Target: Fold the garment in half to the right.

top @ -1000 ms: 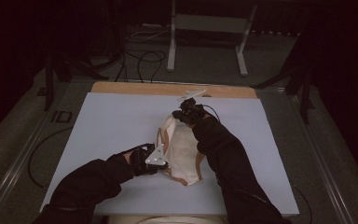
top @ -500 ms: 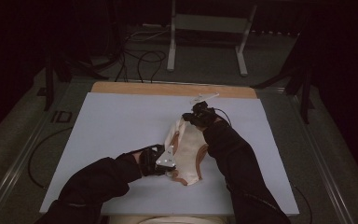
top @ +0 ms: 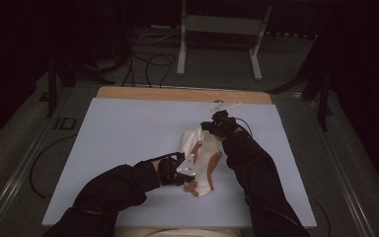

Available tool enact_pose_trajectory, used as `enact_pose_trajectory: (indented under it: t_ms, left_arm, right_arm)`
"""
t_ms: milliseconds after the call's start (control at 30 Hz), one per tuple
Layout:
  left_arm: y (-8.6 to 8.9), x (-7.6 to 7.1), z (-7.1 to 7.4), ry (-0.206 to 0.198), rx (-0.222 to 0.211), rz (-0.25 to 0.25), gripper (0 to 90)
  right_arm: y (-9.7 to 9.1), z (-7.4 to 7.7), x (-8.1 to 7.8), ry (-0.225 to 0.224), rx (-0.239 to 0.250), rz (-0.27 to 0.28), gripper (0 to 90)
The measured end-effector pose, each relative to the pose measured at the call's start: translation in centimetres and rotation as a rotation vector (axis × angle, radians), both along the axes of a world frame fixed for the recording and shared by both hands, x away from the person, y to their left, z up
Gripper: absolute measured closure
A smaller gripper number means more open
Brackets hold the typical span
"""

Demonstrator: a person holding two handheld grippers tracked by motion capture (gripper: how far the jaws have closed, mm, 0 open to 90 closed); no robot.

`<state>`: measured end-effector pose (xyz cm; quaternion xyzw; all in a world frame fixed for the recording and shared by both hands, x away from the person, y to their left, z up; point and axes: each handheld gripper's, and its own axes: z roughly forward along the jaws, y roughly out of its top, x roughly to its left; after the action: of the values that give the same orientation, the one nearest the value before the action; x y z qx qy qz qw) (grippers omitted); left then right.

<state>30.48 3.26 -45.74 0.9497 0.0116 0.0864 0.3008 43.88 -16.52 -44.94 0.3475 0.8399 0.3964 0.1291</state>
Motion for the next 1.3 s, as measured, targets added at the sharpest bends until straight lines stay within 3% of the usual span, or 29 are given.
enact_pose_trajectory:
  t_ms: [400, 1133, 1233, 1300]
  left_arm:
    - [-1.6, 0.4, -0.8, 0.031, -0.009, -0.006, 88.3]
    - [-4.6, 0.9, -3.0, 0.083, 0.010, 0.003, 88.0]
    - [-4.7, 1.0, -3.3, 0.091, 0.016, 0.009, 87.2]
    - [-4.7, 0.9, -3.4, 0.094, 0.009, 0.010, 85.5]
  right_arm:
    - [-1.8, -1.0, 0.0, 0.016, 0.015, -0.021, 87.4]
    - [-4.1, -4.6, 0.7, 0.059, 0.020, -0.054, 86.5]
    - [-4.2, -4.9, 0.7, 0.061, 0.025, -0.062, 82.5]
    - [-4.4, -5.0, 0.7, 0.067, 0.029, -0.071, 75.1]
